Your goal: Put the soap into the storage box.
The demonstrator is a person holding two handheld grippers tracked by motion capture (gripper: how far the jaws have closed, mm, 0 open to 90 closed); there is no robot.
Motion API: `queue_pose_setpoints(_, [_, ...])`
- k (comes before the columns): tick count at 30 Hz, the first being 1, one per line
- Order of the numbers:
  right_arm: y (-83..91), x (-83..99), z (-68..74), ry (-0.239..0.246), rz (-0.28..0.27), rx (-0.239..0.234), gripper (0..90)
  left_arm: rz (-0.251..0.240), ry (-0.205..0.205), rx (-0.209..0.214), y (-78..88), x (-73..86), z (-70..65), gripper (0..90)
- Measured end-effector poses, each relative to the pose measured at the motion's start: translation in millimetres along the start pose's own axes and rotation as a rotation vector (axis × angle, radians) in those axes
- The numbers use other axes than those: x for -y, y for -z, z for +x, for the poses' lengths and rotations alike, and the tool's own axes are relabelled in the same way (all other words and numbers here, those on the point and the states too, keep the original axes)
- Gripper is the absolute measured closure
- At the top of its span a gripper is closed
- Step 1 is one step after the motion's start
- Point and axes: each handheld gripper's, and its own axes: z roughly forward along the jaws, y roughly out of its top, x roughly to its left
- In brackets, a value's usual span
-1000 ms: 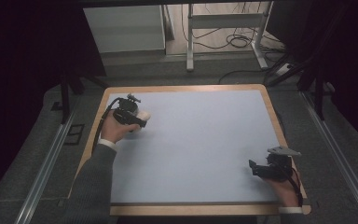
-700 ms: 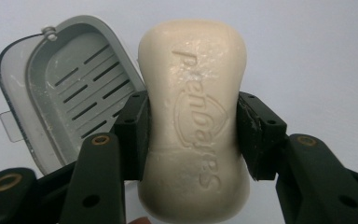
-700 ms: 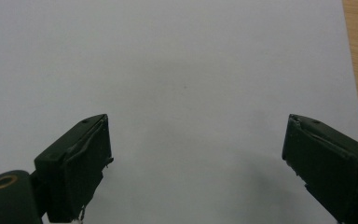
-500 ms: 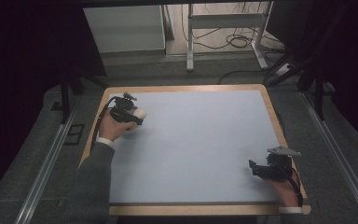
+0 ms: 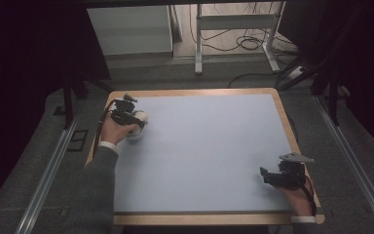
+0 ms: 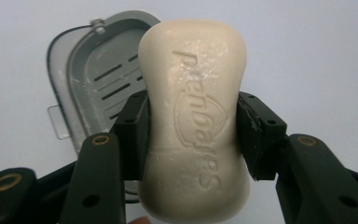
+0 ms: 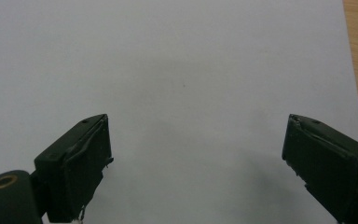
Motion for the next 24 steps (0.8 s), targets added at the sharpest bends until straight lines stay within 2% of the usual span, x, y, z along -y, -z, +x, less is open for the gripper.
queue_pose_setpoints(7, [-0.6,0.4,-0.4,0.002,0.001,0.003,7.6,-0.002,0.032,-0.022,-4.9,-1.3,8.2,49.7])
queue_pose_setpoints(24, [-1.4,0.7,0.0,0.002,0.008,0.004,7.6,0.019,0.045,-0.048,-16.1,-2.5,12.8,49.3])
